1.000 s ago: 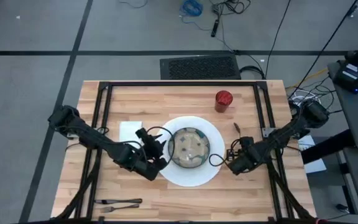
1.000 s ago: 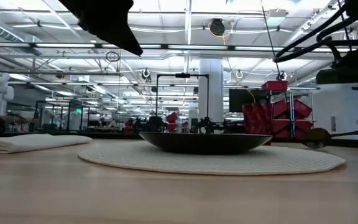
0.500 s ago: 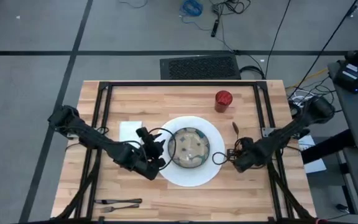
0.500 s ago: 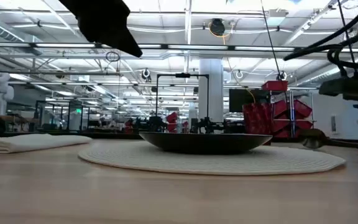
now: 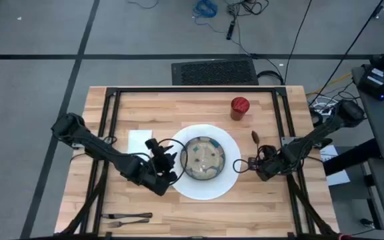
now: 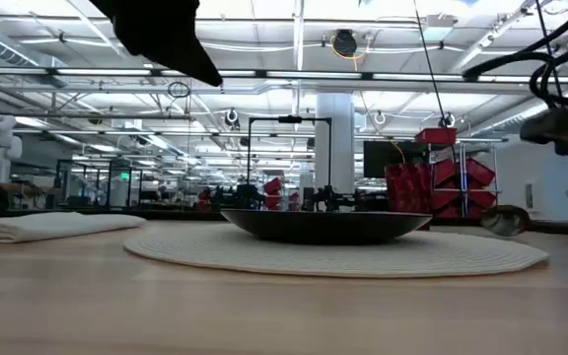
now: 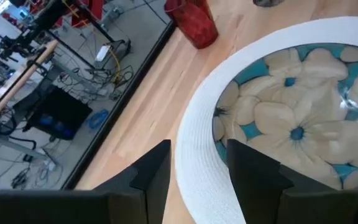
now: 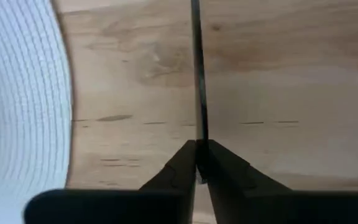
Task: Set table place
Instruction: Move the black spoon to the middle right of the table
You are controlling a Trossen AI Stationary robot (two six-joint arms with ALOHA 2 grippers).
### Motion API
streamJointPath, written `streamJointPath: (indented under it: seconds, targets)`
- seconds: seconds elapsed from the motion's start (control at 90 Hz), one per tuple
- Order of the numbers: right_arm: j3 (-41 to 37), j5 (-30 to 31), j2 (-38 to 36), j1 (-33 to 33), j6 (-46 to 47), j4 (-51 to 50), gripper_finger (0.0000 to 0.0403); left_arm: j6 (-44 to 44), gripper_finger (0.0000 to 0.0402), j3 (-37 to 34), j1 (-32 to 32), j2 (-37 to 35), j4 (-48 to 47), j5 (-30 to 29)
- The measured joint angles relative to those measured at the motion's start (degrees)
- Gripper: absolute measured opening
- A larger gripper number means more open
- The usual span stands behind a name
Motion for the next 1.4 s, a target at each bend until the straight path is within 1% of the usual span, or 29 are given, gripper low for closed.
streamJointPath:
  seconds: [0.178, 0.278, 0.367, 0.444, 0.522, 0.589, 0.667, 0.767, 0.833, 0.9, 0.978, 1.156, 1.267, 1.4]
  targets:
    - [0.00, -0.10, 0.47, 0.00, -0.52, -0.04, 0.0087, -0.01, 0.0141, 0.00, -0.33, 0.00, -0.01, 0.02]
    - [0.29, -2.23, -0.39, 0.00, -0.59, -1.10, 0.0109, 0.14, 0.0141, 0.00, -0.34, 0.00, -0.01, 0.00]
    - [2.01, -2.84, -1.11, -0.01, -0.48, -5.51, 0.0121, 0.31, 0.0141, 0.00, -0.28, 0.00, 0.00, -0.09]
    - [4.74, -1.76, -1.37, -0.54, -0.51, -11.21, 0.0126, 0.40, 0.0141, 0.00, -0.29, 0.00, -0.01, -0.11]
    - [6.88, 2.29, -1.39, -1.51, -0.67, -17.29, 0.0127, 0.49, 0.0141, 0.00, -0.14, 0.00, -0.01, -0.30]
    - [7.06, 6.41, -1.41, -2.92, -1.71, -19.12, 0.0127, 0.99, 0.0141, 0.00, 0.07, 0.00, 0.03, -0.56]
    - [6.09, 7.52, -1.03, -5.11, -4.05, -17.54, 0.0124, 0.99, 0.0141, 0.00, 0.36, 0.00, 0.21, -0.63]
    - [4.37, 8.43, 0.43, -8.25, -9.37, -12.27, 0.0112, 0.97, 0.0141, 0.00, 0.42, 0.00, 0.26, -0.63]
    - [4.14, 9.65, 1.47, -10.89, -11.51, -13.17, 0.0101, 0.97, 0.0141, 0.00, 0.41, 0.00, 0.28, -0.61]
    - [3.93, 9.86, 2.72, -13.75, -13.07, -13.87, 0.0090, 0.95, 0.0141, 0.00, 0.41, 0.00, 0.27, -0.61]
    - [3.98, 9.53, 4.30, -16.94, -17.39, -12.78, 0.0082, 0.94, 0.0141, 0.00, 0.46, 0.00, 0.26, -0.63]
    - [3.98, 8.95, 8.09, -22.75, -24.46, -9.24, 0.0082, 0.90, 0.0141, 0.00, 0.45, 0.00, 0.30, -0.61]
    - [4.00, 7.05, 10.22, -25.40, -29.05, -6.22, 0.0082, 0.88, 0.0141, 0.00, 0.42, 0.00, 0.28, -0.61]
    - [4.22, 5.16, 12.42, -27.34, -31.80, -5.27, 0.0081, 0.81, 0.0141, 0.00, 0.43, 0.00, 0.19, -0.61]
